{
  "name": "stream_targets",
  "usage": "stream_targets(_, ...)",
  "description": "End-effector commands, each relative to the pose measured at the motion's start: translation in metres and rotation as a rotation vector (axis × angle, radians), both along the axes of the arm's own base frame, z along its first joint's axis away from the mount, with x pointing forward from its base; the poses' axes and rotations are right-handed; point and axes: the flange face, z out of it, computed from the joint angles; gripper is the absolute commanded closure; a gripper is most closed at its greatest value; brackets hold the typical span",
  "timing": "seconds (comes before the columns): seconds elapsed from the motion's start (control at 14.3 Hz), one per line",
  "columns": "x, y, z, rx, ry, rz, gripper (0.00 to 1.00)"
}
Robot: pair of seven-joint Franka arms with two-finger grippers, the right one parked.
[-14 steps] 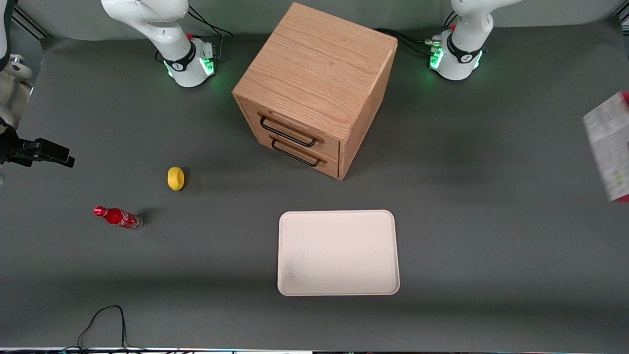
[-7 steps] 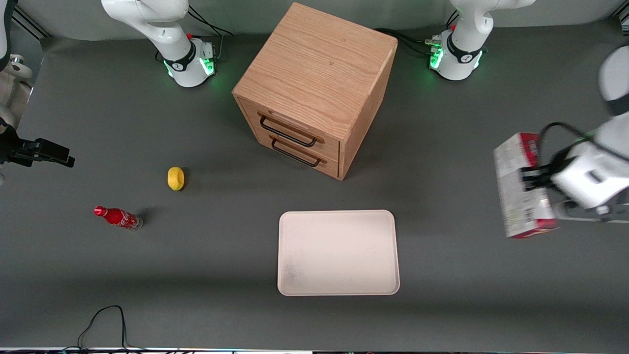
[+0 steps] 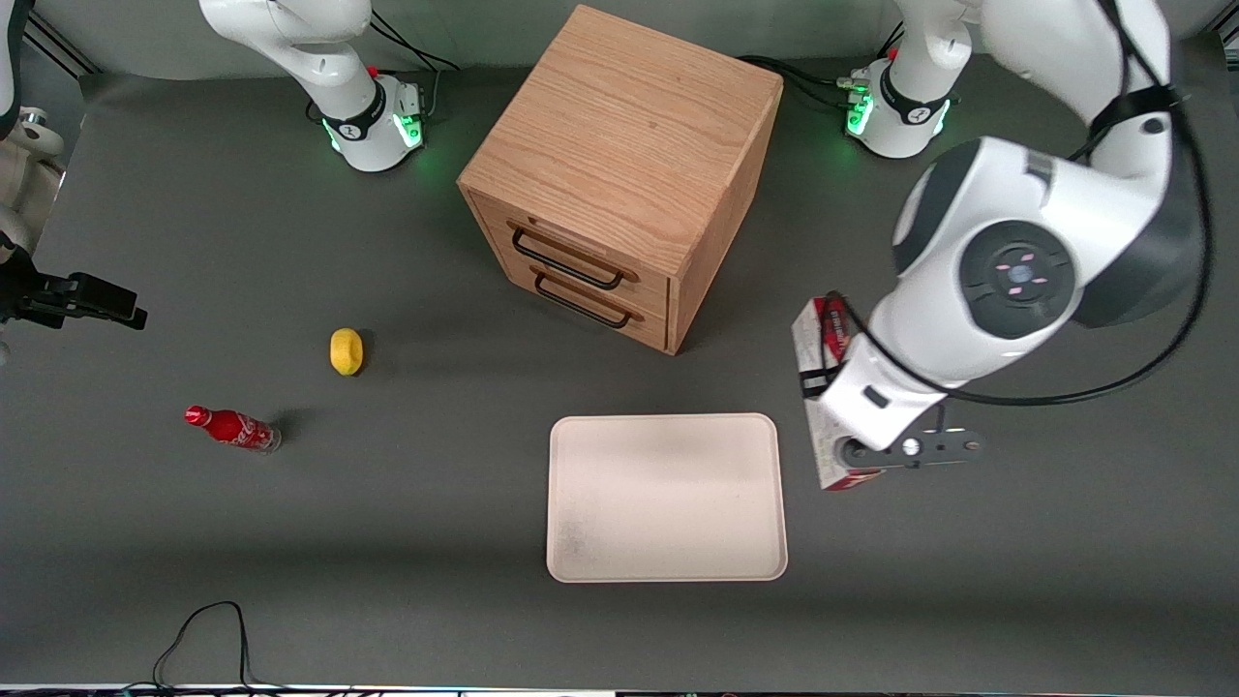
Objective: Place red cookie box on tray
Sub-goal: 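Carry the held box with the left gripper over the white tray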
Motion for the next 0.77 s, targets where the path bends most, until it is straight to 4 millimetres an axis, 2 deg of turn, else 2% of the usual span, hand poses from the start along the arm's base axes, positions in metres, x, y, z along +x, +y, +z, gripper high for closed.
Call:
stream_targets(0.0,0.006,-0.014,-0.009,0.008,-0.021,0.021,1.0)
stream_targets(0.07,0.01,-0.019,-0.026,0.005,-0.013,0.017,1.0)
stream_targets(0.14,0.019,-0.034,-0.073,0.009,0.0,0.005,1.0)
stream_targets(0.28,0.028,-0.042,-0.12,0.007,0.003,-0.005,1.0)
stream_targets(0.56,0.043,-0.043,-0.188,0.03,-0.039,-0.037,1.0)
stream_targets(0.7,0.045,-0.044,-0.215,0.032,-0.055,-0.088,1.0)
